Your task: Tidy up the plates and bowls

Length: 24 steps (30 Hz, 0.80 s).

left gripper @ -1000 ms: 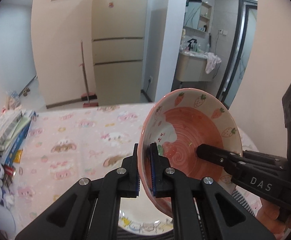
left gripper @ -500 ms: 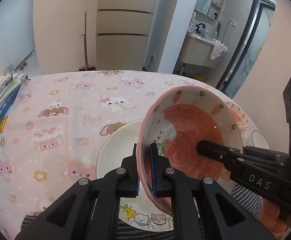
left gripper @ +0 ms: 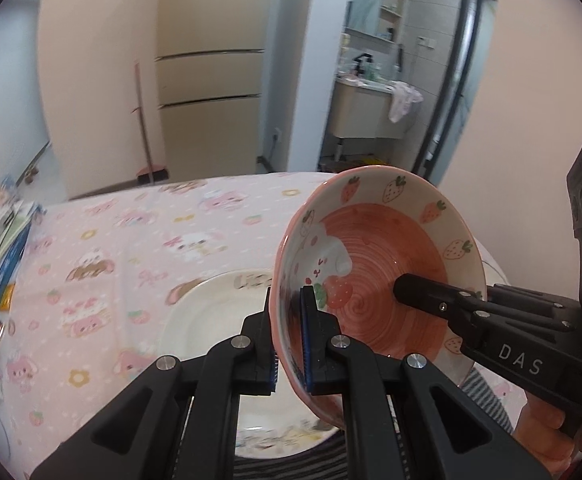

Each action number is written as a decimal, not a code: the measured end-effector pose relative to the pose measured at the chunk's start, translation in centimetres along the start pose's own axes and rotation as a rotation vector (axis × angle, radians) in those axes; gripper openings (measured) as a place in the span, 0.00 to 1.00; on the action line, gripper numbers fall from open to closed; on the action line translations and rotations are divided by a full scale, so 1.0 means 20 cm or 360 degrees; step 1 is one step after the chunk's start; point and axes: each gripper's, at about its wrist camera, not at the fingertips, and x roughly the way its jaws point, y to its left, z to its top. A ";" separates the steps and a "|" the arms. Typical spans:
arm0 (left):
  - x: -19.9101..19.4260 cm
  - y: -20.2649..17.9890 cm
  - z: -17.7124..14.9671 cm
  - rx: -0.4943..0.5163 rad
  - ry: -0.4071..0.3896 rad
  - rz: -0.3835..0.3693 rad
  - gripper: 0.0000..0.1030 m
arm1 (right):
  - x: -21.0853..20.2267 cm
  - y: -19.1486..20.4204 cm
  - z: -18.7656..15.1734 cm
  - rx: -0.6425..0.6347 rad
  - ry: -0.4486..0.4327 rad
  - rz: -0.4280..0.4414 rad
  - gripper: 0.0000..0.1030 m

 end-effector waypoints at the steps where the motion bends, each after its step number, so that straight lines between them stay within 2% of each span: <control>1: 0.00 -0.04 0.02 0.0026 -0.0005 -0.0002 0.09 | -0.03 -0.03 0.01 0.0013 -0.0016 -0.0014 0.10; 5: 0.01 -0.27 0.09 0.0150 -0.0043 -0.0025 0.10 | -0.14 -0.20 0.06 0.0128 -0.0076 -0.0037 0.10; 9: 0.03 -0.48 0.19 0.0256 -0.0076 -0.0076 0.10 | -0.30 -0.35 0.08 0.0190 -0.0205 -0.0102 0.11; 15: 0.20 -0.69 0.44 0.0201 -0.0062 -0.0250 0.10 | -0.41 -0.58 0.28 0.0282 -0.0335 -0.0261 0.10; 19: 0.35 -0.76 0.51 0.0141 0.0003 -0.0317 0.10 | -0.41 -0.74 0.32 0.0349 -0.0333 -0.0297 0.09; 24: 0.55 -0.86 0.54 0.0196 0.0076 -0.0237 0.10 | -0.28 -0.88 0.34 0.0396 -0.0238 -0.0359 0.09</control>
